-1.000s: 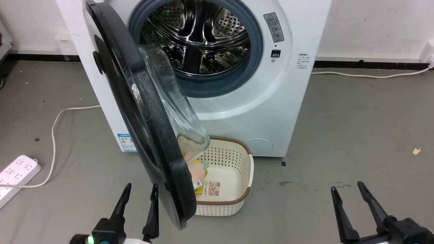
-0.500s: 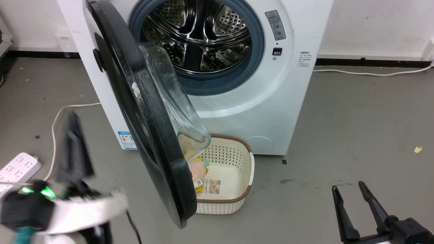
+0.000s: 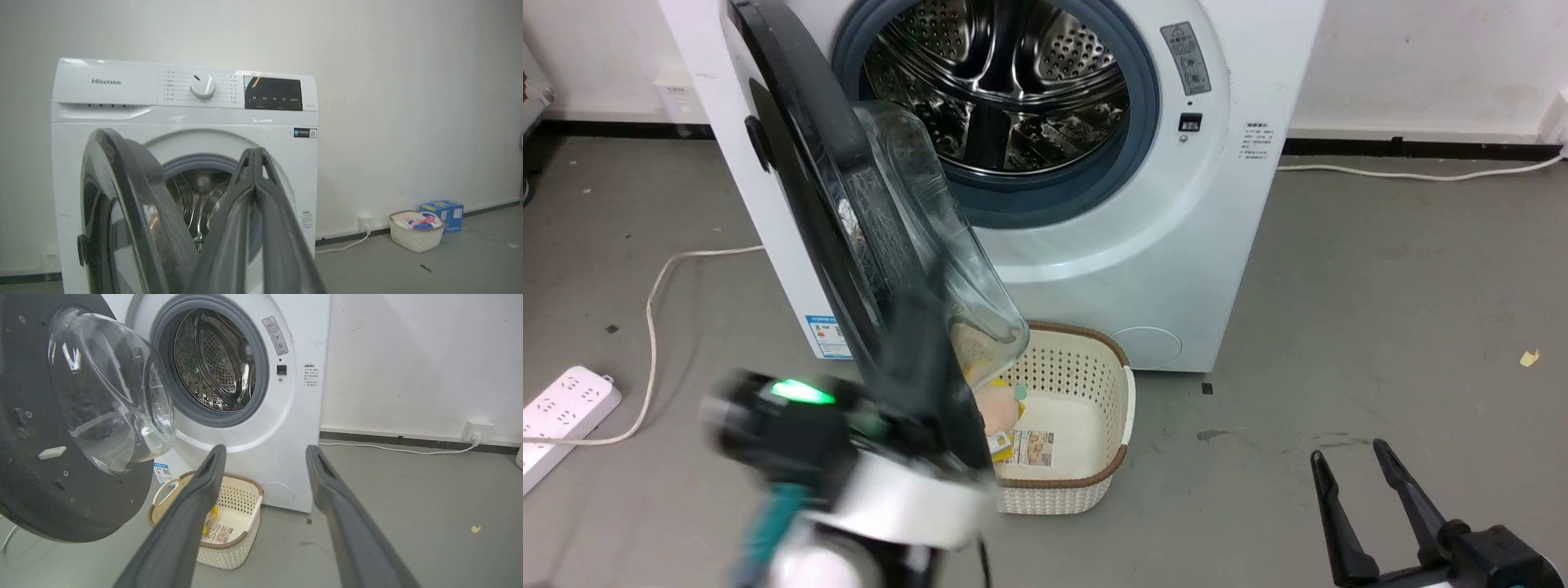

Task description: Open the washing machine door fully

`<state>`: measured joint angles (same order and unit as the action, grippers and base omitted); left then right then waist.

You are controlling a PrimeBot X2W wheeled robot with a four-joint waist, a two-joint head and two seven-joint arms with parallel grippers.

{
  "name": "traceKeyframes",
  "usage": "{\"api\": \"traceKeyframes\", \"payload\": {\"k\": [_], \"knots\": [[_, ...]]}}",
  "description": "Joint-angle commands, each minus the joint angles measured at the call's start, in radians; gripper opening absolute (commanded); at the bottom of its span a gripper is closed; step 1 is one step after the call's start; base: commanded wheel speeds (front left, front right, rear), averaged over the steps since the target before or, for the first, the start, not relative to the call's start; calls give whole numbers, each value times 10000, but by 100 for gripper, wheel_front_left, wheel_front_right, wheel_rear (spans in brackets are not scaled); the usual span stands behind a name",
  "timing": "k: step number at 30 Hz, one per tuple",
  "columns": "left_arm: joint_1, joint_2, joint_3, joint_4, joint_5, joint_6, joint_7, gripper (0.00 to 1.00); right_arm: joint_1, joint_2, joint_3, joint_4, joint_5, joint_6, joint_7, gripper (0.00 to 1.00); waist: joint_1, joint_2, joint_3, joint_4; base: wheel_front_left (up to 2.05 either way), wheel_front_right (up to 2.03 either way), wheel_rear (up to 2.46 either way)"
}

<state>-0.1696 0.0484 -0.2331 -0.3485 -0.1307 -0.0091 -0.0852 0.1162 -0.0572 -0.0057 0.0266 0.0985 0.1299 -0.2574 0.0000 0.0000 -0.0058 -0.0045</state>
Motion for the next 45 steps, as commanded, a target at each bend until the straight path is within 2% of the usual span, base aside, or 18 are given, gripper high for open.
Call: {"api": "traceKeyframes", "payload": {"k": [1, 2, 4, 7, 9, 10, 11, 14, 21, 27, 35, 40, 45], "knots": [[364, 18, -466, 282, -79, -68, 294, 0, -70, 58, -23, 22, 117, 8, -43, 100, 0, 0, 36, 18, 0, 0, 0], [364, 18, -466, 282, -79, -68, 294, 0, -70, 58, -23, 22, 117, 8, -43, 100, 0, 0, 36, 18, 0, 0, 0], [765, 18, -1299, 880, -282, -166, 668, 0, -66, 61, -42, 46, 138, 8, -43, 100, 0, 0, 107, 59, 0, 0, 0], [991, 18, -1726, 1364, -463, -173, 837, 0, -79, 63, -45, 66, 148, 8, -43, 100, 0, 0, 156, 94, 0, 0, 0], [1199, 39, -1917, 2447, -731, -89, 1046, 0, -125, 65, -11, 122, 186, 8, -43, 100, 0, 0, 230, 135, 0, 0, 0], [1199, 39, -1917, 2447, -731, -89, 1046, 0, -125, 65, -11, 122, 186, 8, -43, 100, 0, 0, 230, 135, 0, 0, 0], [1136, 50, -1804, 3117, -777, 8, 917, 0, -181, 66, 52, 169, 198, 8, -43, 100, 0, 0, 278, 144, 0, 0, 0], [985, 50, -1598, 3872, -837, 183, 572, 0, -243, 68, 122, 202, 229, 8, -43, 100, 0, 0, 316, 167, 0, 0, 0], [739, 52, -1368, 4720, -964, 331, 65, 0, -184, 69, 162, 296, 286, 8, -43, 100, 0, 0, 230, 464, 0, 0, 0], [715, 64, -1402, 5150, -1052, 330, -147, 0, -48, 69, 250, 356, 336, 8, -43, 100, 0, 0, 1, 1126, 0, 0, 0], [727, 135, -1445, 5246, -1099, 383, -289, 0, 71, 69, 314, 321, 326, 8, -43, 100, 0, 0, 18, 2493, 0, 0, 0], [663, 246, -1008, 5164, -1353, 582, -433, 0, 13, 70, 403, 305, 272, 8, -43, 100, 0, 0, 314, 3211, 0, 0, 0], [409, 624, -161, 5194, -1678, 861, -671, 0, -223, -27, 483, 236, 169, 8, -43, 100, 0, 0, 950, 3678, 0, 0, 0]]}}
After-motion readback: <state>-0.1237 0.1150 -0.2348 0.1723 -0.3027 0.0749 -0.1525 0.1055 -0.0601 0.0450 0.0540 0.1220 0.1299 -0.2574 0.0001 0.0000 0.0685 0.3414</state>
